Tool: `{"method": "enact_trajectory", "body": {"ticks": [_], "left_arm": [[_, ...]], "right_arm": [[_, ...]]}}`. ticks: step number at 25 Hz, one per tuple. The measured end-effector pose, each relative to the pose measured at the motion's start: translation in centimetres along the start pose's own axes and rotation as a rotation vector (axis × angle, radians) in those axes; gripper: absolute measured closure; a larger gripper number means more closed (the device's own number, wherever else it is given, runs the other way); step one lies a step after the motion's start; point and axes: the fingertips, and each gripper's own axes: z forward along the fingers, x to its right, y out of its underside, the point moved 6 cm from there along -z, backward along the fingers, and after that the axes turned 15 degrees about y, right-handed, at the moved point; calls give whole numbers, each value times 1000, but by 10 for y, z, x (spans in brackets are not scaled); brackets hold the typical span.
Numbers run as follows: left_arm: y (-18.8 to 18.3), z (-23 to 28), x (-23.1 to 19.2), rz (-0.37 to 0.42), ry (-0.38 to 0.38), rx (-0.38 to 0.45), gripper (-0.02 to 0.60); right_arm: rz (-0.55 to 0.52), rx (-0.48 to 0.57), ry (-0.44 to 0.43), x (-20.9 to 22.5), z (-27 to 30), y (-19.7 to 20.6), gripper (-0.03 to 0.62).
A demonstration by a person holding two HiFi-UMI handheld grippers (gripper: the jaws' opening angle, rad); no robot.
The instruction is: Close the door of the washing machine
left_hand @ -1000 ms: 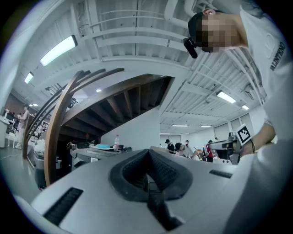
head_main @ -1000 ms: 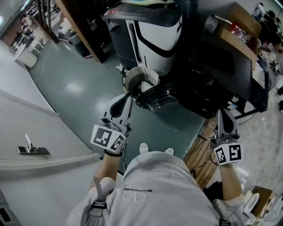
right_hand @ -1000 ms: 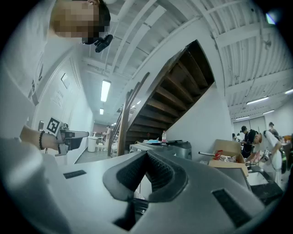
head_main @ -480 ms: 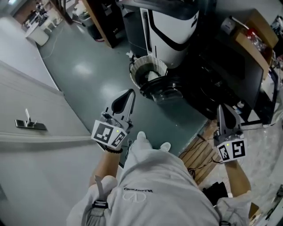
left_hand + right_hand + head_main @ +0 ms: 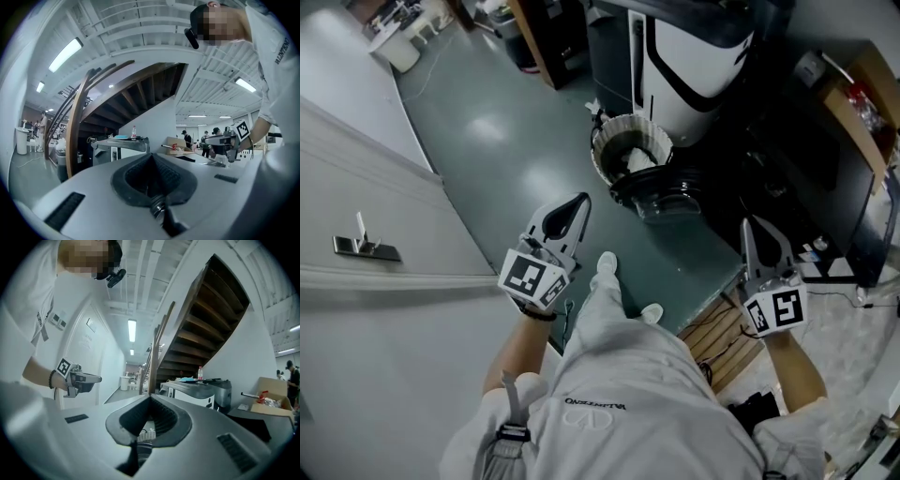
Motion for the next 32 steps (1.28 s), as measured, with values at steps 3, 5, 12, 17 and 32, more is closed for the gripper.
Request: {"method": "enact_trajectory", "body": {"ticks": [3, 5, 12, 17, 32], "left_arm": [[7, 3, -24, -11, 29, -13, 586], [13, 8, -43, -8, 54, -21, 586], [49, 38, -126, -105, 111, -22, 586], [83, 57, -180, -126, 167, -58, 586], [205, 130, -240, -169, 369, -186, 586]], "right_arm": [[-1, -14, -4, -17, 25, -2, 583], [6, -21, 2, -28, 44, -4, 585], [16, -91, 11, -59, 125, 18, 585], [22, -169, -4, -87, 182, 44, 585], [48, -331, -35, -132, 271, 154, 585]]}}
